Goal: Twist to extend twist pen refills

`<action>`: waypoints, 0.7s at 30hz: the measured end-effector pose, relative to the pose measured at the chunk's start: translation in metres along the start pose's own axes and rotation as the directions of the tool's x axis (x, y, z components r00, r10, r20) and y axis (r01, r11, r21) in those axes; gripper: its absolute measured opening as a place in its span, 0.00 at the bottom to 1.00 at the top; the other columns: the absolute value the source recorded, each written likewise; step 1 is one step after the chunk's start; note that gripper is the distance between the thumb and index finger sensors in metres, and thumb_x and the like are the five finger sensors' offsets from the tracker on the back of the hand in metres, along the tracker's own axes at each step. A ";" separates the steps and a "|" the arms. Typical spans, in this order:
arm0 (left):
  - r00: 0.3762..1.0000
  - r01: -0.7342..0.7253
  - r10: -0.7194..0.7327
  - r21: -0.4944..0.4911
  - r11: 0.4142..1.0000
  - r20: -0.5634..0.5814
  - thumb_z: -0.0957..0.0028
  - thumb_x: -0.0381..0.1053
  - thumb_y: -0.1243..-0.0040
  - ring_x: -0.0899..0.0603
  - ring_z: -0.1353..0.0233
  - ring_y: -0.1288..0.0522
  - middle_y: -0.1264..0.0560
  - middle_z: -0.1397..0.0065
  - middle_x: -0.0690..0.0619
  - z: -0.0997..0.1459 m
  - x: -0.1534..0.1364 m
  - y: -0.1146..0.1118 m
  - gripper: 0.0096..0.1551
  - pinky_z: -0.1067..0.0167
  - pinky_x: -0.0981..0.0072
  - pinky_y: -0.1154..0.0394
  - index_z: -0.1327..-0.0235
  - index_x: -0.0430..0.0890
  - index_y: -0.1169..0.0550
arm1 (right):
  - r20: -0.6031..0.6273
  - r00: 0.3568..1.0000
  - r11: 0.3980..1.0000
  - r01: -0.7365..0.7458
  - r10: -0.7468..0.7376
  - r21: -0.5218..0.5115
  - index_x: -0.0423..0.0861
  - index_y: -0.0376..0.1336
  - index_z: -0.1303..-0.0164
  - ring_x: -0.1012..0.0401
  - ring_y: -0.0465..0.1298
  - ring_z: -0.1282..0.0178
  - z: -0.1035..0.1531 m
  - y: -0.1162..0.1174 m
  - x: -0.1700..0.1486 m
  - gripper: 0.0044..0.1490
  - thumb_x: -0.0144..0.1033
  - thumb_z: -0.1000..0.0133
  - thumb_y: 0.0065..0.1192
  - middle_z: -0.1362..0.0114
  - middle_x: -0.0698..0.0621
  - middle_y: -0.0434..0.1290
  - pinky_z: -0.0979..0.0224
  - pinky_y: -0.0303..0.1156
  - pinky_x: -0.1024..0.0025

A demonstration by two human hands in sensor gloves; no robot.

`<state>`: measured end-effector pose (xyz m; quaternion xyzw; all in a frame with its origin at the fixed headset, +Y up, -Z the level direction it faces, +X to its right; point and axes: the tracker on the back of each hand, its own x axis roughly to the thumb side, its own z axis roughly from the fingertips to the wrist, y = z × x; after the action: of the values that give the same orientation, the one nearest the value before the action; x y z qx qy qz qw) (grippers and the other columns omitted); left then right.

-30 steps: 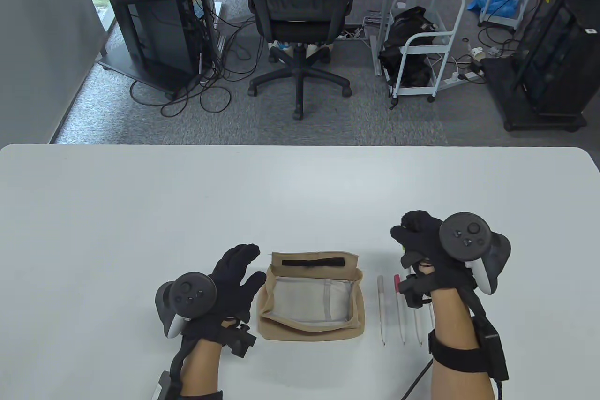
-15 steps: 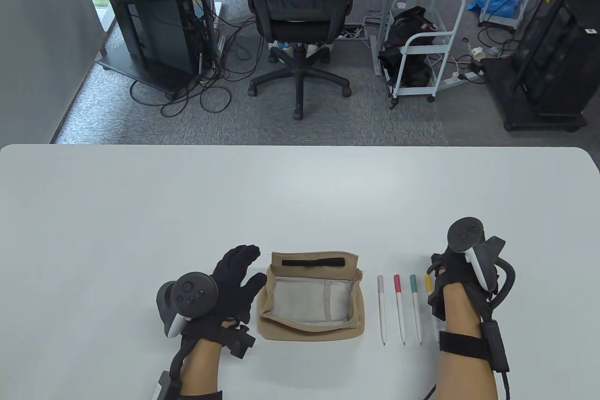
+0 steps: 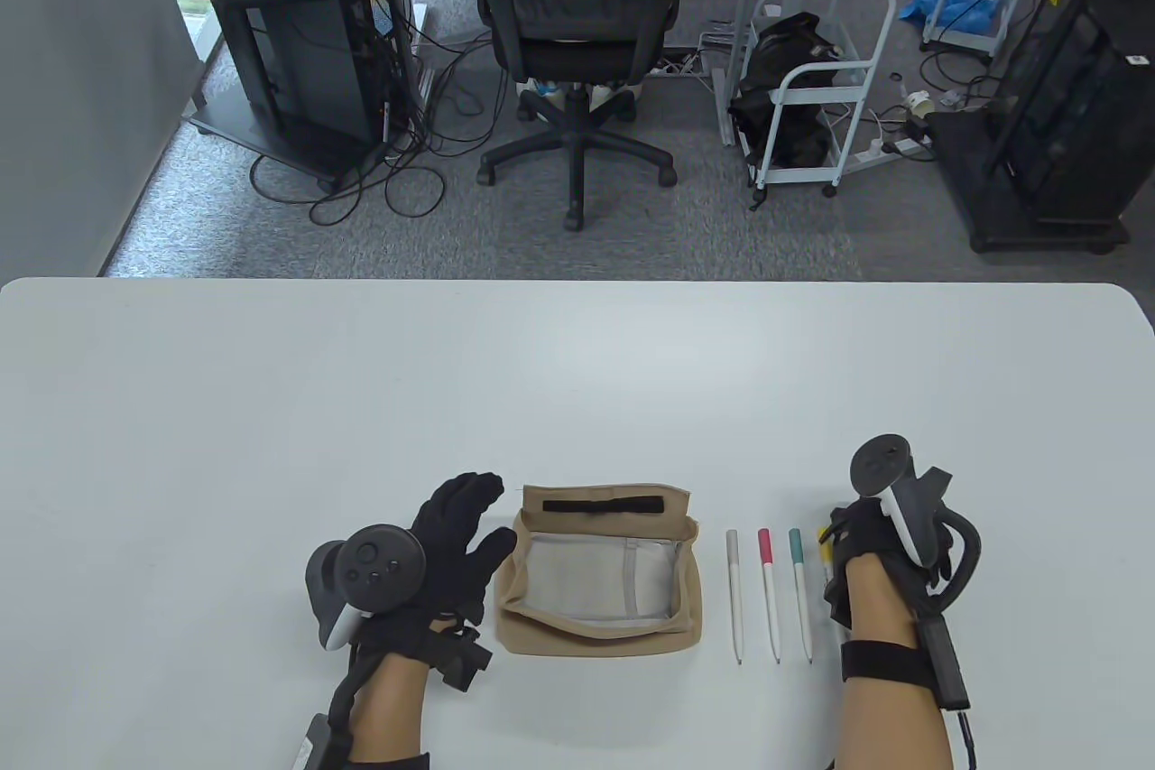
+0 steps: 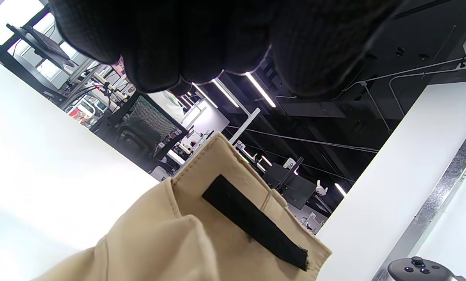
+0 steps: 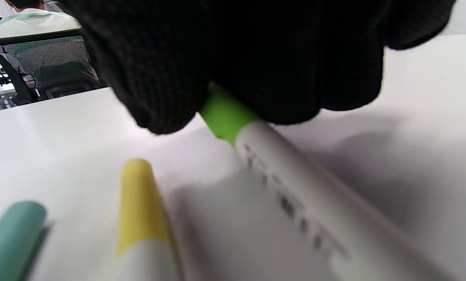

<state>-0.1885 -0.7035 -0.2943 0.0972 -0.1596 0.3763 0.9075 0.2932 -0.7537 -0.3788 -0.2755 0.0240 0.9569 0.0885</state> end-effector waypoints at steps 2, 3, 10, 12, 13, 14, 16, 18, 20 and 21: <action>1.000 0.001 -0.001 -0.003 1.000 0.000 0.53 0.56 0.33 0.29 0.30 0.25 0.31 0.26 0.35 0.000 0.000 0.000 0.42 0.36 0.34 0.31 0.29 0.39 0.29 | -0.001 1.000 1.000 -0.009 0.009 0.002 0.29 0.77 0.51 0.40 0.79 0.46 -0.001 0.003 0.000 0.35 0.42 0.57 0.82 0.55 0.36 0.85 0.36 0.68 0.33; 1.000 0.001 -0.001 -0.004 1.000 -0.001 0.53 0.56 0.33 0.28 0.30 0.25 0.31 0.26 0.35 0.000 0.000 -0.001 0.42 0.36 0.34 0.31 0.29 0.39 0.29 | -0.003 1.000 1.000 -0.018 0.018 0.006 0.29 0.77 0.51 0.40 0.79 0.45 -0.001 0.005 -0.001 0.35 0.42 0.57 0.82 0.55 0.36 0.85 0.36 0.68 0.33; 1.000 0.011 -0.011 -0.011 1.000 -0.003 0.53 0.56 0.32 0.28 0.30 0.25 0.31 0.26 0.35 0.000 0.000 -0.001 0.42 0.36 0.34 0.31 0.29 0.39 0.29 | -0.021 0.999 0.999 -0.027 0.027 0.023 0.28 0.77 0.50 0.40 0.78 0.45 -0.002 0.010 -0.004 0.36 0.42 0.57 0.82 0.54 0.35 0.85 0.35 0.67 0.33; 1.000 0.015 -0.015 -0.015 1.000 -0.004 0.53 0.57 0.32 0.29 0.30 0.26 0.31 0.26 0.35 0.000 0.001 -0.002 0.42 0.35 0.34 0.31 0.28 0.39 0.29 | -0.023 0.999 0.999 -0.024 0.025 0.021 0.28 0.77 0.50 0.40 0.78 0.45 -0.002 0.010 -0.004 0.36 0.42 0.57 0.83 0.54 0.35 0.85 0.35 0.67 0.32; 1.000 0.016 -0.016 -0.015 1.000 -0.004 0.54 0.57 0.32 0.28 0.30 0.26 0.31 0.26 0.35 0.000 0.001 -0.002 0.42 0.35 0.34 0.31 0.28 0.39 0.29 | -0.023 0.999 0.999 -0.029 0.029 0.020 0.28 0.77 0.50 0.40 0.78 0.45 -0.002 0.010 -0.004 0.36 0.42 0.57 0.82 0.54 0.35 0.85 0.35 0.67 0.32; 1.000 0.020 -0.020 -0.016 1.000 -0.004 0.53 0.57 0.32 0.28 0.30 0.26 0.31 0.26 0.35 0.000 0.001 -0.002 0.42 0.36 0.34 0.31 0.28 0.39 0.29 | -0.022 0.999 0.999 -0.031 0.032 0.021 0.28 0.77 0.50 0.40 0.78 0.45 -0.002 0.010 -0.004 0.36 0.42 0.57 0.82 0.54 0.35 0.85 0.35 0.67 0.32; 1.000 0.022 -0.022 -0.017 1.000 -0.004 0.53 0.57 0.32 0.28 0.30 0.26 0.32 0.26 0.35 0.000 0.001 -0.002 0.42 0.36 0.34 0.31 0.28 0.39 0.29 | -0.031 0.999 1.000 -0.015 0.016 0.026 0.28 0.77 0.50 0.39 0.78 0.45 -0.002 0.008 -0.005 0.36 0.43 0.57 0.82 0.54 0.34 0.85 0.35 0.66 0.32; 1.000 0.027 -0.027 -0.015 1.000 -0.003 0.54 0.57 0.32 0.28 0.30 0.26 0.32 0.26 0.35 0.000 0.001 -0.002 0.42 0.35 0.34 0.31 0.28 0.39 0.29 | -0.032 0.999 1.000 0.016 -0.015 0.019 0.28 0.76 0.48 0.39 0.78 0.44 -0.001 -0.001 -0.006 0.37 0.43 0.56 0.81 0.52 0.34 0.85 0.35 0.66 0.32; 0.999 0.045 -0.045 -0.022 0.999 0.004 0.53 0.57 0.32 0.28 0.29 0.26 0.32 0.25 0.35 -0.002 0.003 -0.002 0.42 0.35 0.34 0.32 0.28 0.39 0.30 | -0.016 0.998 0.998 0.068 -0.068 -0.010 0.29 0.75 0.45 0.37 0.76 0.42 0.003 -0.015 -0.004 0.37 0.44 0.54 0.80 0.49 0.33 0.84 0.34 0.64 0.31; 0.998 0.063 -0.062 -0.027 0.998 0.010 0.53 0.57 0.33 0.28 0.29 0.26 0.32 0.25 0.35 -0.003 0.006 -0.001 0.43 0.35 0.34 0.32 0.28 0.39 0.30 | -0.004 0.996 0.996 0.089 -0.089 -0.025 0.29 0.74 0.44 0.37 0.75 0.41 0.006 -0.022 -0.002 0.38 0.44 0.54 0.79 0.47 0.33 0.83 0.34 0.63 0.30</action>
<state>-0.1828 -0.6996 -0.2947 0.0912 -0.1657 0.3450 0.9193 0.2959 -0.7319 -0.3725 -0.2800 -0.0001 0.9515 0.1276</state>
